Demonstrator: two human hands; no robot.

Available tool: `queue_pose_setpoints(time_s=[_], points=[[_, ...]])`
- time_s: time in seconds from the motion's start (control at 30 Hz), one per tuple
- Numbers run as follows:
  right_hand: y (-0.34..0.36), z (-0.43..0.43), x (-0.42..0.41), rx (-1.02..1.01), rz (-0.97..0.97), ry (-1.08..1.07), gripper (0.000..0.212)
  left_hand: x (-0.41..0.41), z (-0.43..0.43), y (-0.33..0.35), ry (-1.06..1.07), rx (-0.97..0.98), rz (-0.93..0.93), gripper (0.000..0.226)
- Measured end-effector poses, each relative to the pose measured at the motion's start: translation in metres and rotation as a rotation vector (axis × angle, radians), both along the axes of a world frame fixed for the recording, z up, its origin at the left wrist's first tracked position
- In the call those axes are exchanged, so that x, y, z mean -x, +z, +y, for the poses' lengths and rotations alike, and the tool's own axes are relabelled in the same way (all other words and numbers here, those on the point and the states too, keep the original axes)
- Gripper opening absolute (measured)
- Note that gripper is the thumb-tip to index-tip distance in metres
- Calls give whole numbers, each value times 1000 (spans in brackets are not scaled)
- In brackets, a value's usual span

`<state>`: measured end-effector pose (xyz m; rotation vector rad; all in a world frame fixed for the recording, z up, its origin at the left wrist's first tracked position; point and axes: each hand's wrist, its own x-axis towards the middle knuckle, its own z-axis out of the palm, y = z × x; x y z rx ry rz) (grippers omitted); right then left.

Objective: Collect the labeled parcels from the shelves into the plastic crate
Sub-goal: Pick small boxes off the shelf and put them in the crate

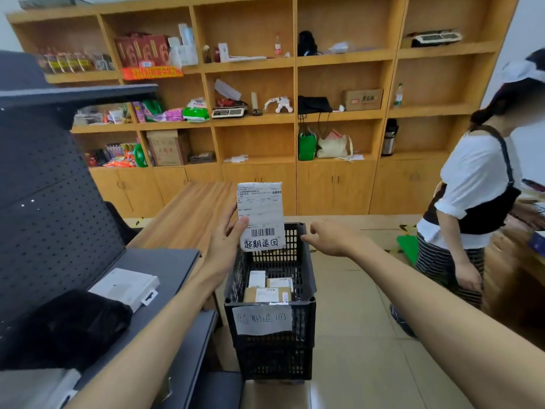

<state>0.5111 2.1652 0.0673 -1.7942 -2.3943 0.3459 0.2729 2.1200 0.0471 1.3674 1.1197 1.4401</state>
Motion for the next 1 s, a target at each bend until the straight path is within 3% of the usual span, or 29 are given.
queue_pose_setpoints(time_s=[0.1,0.5,0.83,1.0], points=[[-12,44,5,38,-7,-30,49,6,43,-14,3,36,-24,52],[-52,270,51,58,-145,-48,39,44,266,-52,-35,186,-44,43],[-163,379,58,316,139,-172,36,45,396,-160,-91,448,-2,49],[-222,402,65,482,529,-276,39,34,421,-223,-110,580,6,48]])
